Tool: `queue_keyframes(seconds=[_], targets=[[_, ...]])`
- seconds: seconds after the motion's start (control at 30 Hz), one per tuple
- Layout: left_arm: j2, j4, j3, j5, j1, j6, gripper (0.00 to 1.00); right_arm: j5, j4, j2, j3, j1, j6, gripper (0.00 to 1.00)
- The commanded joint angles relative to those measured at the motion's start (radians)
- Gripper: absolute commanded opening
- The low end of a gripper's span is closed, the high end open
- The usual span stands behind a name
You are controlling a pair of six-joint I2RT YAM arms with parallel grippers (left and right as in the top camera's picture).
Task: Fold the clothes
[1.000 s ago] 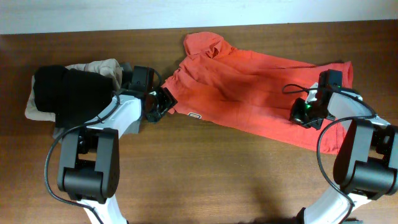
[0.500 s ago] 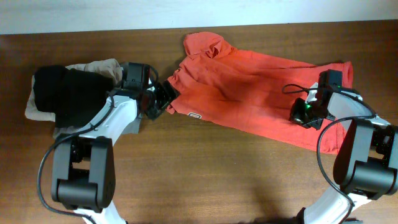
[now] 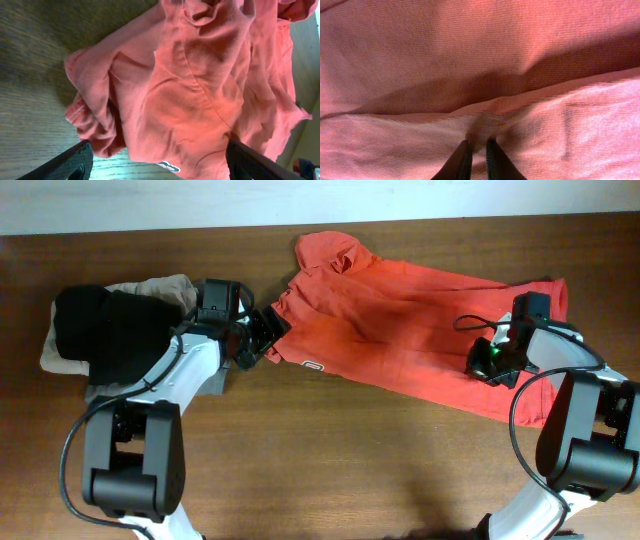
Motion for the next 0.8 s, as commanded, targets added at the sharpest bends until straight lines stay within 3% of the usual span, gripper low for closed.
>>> queue_keyframes(seconds=[0.0, 0.1, 0.43, 0.53, 0.6, 0.63, 0.77], targets=[[0.062, 0.023, -0.002, -0.018, -0.014, 0.026, 0.84, 0.048, 0.001, 0.045, -0.028, 0.010, -0.004, 0.16], [0.087, 0.068, -0.002, -0.018, -0.016, 0.026, 0.79, 0.047, 0.001, 0.045, -0.028, 0.010, -0.004, 0.16], [0.090, 0.161, -0.002, -0.127, -0.008, 0.132, 0.40, 0.048, 0.000, 0.045, -0.028, 0.010, -0.004, 0.16], [0.090, 0.197, -0.002, -0.112, -0.006, 0.187, 0.36, 0.048, 0.000, 0.045, -0.028, 0.010, -0.004, 0.16], [0.091, 0.175, -0.002, -0.065, -0.006, 0.182, 0.37, 0.048, -0.002, 0.045, -0.028, 0.010, -0.004, 0.16], [0.091, 0.144, -0.002, -0.056, -0.006, 0.165, 0.45, 0.048, -0.003, 0.045, -0.028, 0.010, -0.004, 0.16], [0.101, 0.010, -0.002, -0.071, -0.008, 0.113, 0.61, 0.048, -0.003, 0.045, -0.028, 0.010, -0.004, 0.16]])
